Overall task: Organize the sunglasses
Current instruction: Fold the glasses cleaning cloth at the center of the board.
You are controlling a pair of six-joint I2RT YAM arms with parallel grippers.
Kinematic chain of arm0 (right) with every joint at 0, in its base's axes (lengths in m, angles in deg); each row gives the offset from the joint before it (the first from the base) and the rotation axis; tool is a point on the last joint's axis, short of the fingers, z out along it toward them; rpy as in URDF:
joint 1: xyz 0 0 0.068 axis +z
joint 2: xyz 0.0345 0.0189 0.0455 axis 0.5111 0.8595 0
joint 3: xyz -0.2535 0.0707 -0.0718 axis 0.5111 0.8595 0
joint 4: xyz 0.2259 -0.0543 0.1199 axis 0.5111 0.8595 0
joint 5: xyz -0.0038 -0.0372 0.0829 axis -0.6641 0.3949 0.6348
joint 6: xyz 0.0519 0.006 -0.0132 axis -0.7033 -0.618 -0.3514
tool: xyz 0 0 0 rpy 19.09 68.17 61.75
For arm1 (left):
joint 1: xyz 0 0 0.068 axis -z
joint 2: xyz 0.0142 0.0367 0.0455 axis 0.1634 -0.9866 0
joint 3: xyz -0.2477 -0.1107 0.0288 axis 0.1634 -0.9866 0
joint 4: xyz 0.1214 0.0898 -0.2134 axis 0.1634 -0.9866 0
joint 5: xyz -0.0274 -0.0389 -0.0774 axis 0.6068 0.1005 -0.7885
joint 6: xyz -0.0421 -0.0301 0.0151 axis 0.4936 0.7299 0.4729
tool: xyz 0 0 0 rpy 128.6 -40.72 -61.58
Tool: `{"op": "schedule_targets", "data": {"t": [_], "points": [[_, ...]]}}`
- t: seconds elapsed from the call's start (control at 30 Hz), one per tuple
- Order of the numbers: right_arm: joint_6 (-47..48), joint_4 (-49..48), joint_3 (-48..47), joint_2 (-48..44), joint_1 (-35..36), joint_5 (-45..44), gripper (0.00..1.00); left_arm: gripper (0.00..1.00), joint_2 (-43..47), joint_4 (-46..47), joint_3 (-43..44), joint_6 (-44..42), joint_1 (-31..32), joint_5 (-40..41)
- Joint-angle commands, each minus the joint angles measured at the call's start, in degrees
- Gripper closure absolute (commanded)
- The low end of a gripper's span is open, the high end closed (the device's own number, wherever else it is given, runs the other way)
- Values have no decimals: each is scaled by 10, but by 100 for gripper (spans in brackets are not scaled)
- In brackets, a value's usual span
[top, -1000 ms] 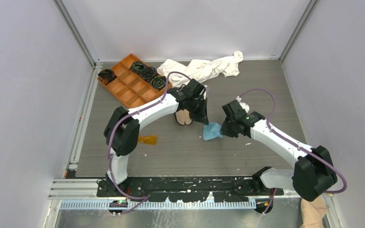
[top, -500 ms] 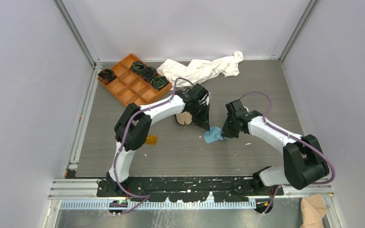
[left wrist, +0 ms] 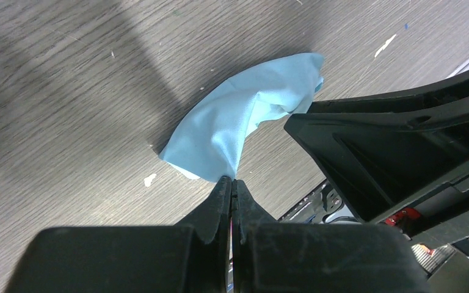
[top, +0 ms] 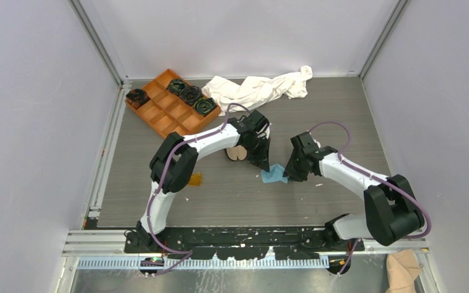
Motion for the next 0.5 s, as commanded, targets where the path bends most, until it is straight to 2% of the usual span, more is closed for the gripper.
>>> {"op": "schedule_targets", "data": {"t": [0.0,0.13,0.23,0.47], "points": [[-31,-16,34,-46,20,-36,63,100,6,1,10,-6,2,-20],[-49,-32,66,-66,38,-56,56,100,7,4,5,-4,3,-22],[-55,-61,89,-67,49,-54,56,100,6,6,3,-3,4,-22],[-34,-87,74,-18,59,-96,61,100,5,7,2,0,6,-24]]}}
